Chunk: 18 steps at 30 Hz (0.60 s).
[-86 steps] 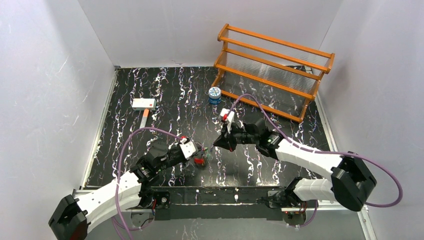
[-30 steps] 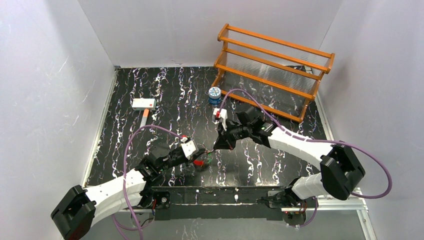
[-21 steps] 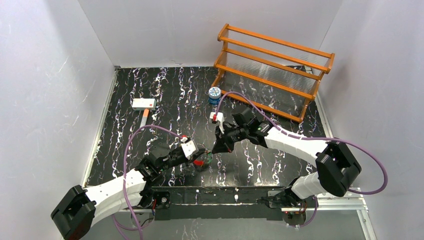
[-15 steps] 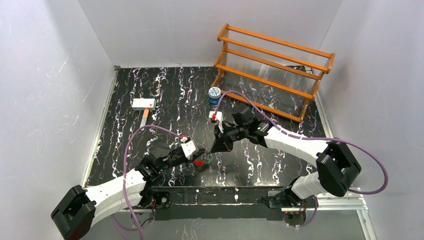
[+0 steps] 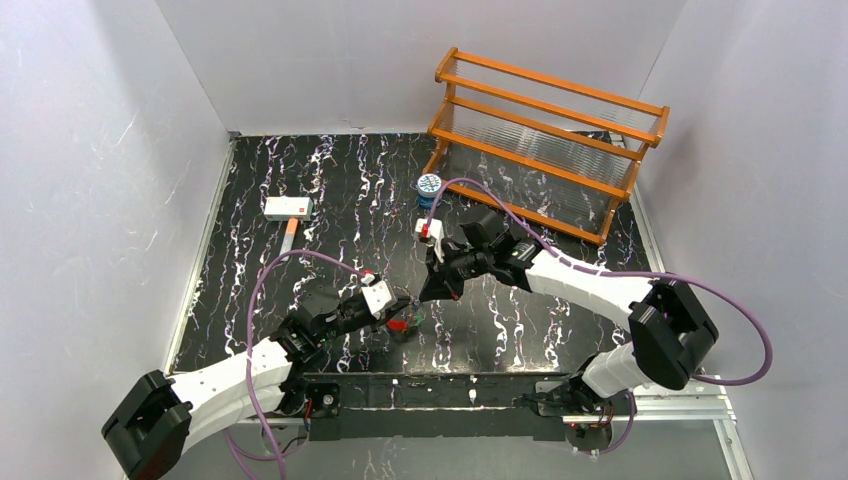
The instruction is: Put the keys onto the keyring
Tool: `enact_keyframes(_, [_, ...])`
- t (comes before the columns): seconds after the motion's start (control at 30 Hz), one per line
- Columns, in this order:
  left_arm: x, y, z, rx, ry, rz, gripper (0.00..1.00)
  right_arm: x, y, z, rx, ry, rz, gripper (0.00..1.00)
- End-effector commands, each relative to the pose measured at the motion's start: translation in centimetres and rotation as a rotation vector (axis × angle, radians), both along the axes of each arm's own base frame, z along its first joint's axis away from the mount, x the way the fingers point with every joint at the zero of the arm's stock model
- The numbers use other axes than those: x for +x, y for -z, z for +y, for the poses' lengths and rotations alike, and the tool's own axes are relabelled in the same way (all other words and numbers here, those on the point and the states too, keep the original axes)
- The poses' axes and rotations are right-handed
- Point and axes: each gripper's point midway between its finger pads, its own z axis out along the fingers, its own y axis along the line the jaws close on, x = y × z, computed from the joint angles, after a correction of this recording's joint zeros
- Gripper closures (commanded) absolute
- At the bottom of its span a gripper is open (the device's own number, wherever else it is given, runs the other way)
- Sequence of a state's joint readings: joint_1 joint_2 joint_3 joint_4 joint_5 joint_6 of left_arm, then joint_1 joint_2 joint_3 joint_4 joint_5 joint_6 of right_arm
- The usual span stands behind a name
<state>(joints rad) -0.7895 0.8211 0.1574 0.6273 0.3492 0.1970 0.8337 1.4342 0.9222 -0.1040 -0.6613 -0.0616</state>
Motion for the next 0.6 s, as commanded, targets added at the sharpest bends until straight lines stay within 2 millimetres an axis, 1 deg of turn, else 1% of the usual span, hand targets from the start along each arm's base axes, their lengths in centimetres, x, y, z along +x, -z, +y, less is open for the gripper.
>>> enact_keyframes(0.0, [-0.1,-1.2,-0.3,-0.036,0.012,-0.026,1.0,0.4,-2.1,1.4,0.06,-0.041,-0.051,0.99])
enact_keyframes(0.13, [0.0,-1.2,-0.4,-0.035,0.013,-0.027,1.0,0.0,-2.1,1.7,0.066,-0.065,-0.049,0.99])
enact_keyframes(0.33, [0.0,-1.2,-0.4,-0.034,0.015,-0.026,1.0,0.2,-2.8,2.4,0.081,-0.07,-0.068,0.99])
enact_keyframes(0.57, [0.0,-1.2,-0.5,-0.031,0.016,-0.029,1.0,0.5,-3.4,2.4,0.087,-0.055,-0.089,0.99])
